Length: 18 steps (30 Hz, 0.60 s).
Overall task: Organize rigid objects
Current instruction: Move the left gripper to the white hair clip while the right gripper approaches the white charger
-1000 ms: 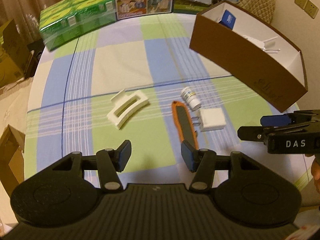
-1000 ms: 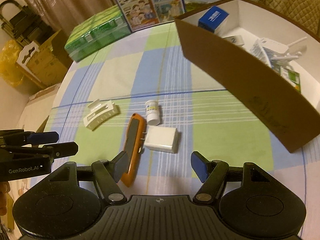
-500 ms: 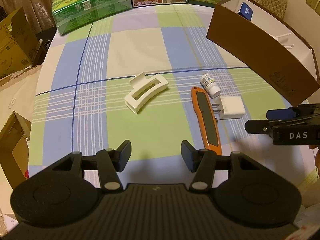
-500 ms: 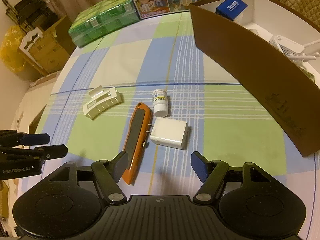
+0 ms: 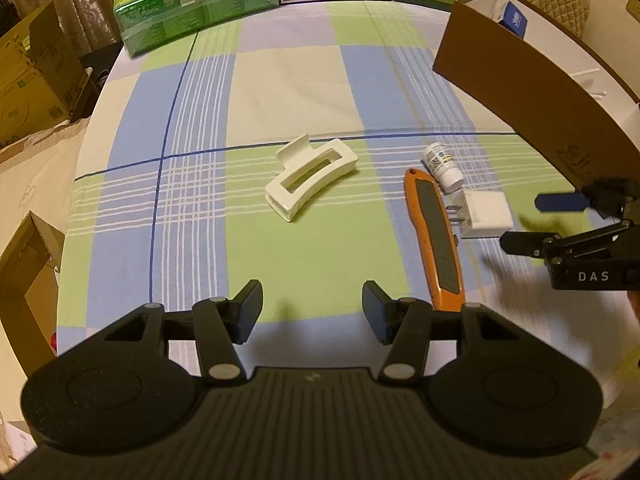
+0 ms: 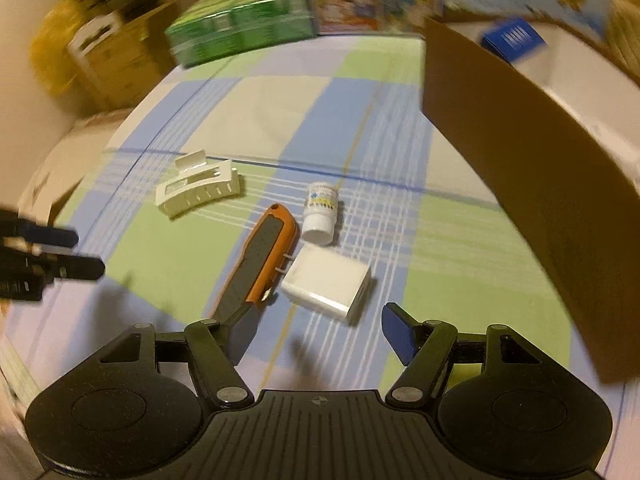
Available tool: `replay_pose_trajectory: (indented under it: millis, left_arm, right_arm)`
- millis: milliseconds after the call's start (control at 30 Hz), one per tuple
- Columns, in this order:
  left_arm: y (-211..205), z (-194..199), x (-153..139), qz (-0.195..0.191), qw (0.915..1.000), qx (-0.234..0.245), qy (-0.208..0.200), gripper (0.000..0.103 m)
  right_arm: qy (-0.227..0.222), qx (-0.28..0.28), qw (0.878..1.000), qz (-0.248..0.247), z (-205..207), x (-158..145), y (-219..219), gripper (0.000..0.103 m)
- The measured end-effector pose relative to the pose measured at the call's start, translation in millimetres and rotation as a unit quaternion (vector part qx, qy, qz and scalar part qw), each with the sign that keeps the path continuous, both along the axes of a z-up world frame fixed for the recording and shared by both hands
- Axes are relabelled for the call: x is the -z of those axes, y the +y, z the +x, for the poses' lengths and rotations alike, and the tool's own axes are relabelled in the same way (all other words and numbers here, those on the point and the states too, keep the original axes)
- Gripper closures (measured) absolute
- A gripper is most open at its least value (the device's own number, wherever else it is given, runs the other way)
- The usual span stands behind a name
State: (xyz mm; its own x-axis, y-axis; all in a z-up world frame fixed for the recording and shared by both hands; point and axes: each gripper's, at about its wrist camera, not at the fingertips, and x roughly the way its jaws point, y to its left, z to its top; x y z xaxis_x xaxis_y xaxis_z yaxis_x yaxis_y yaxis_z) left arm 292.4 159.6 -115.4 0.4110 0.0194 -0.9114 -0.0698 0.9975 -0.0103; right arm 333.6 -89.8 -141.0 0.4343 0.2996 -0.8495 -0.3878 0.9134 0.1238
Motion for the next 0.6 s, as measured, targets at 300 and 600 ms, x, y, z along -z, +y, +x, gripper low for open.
replay_pose_trajectory:
  millis: [300, 600]
  left_arm:
    - [5.8, 4.8, 9.7, 0.002, 0.9999, -0.010, 0.009, 0.052]
    - [9.5, 7.4, 14.1, 0.002, 0.9999, -0.012, 0.011, 0.052]
  right_arm:
    - [-0.028, -0.142, 0.987, -0.070, 17.5, 18.4, 11.6, 0.037]
    - [-0.029, -0.235, 0.964, -0.120, 26.8, 40.1, 29.3, 0.037]
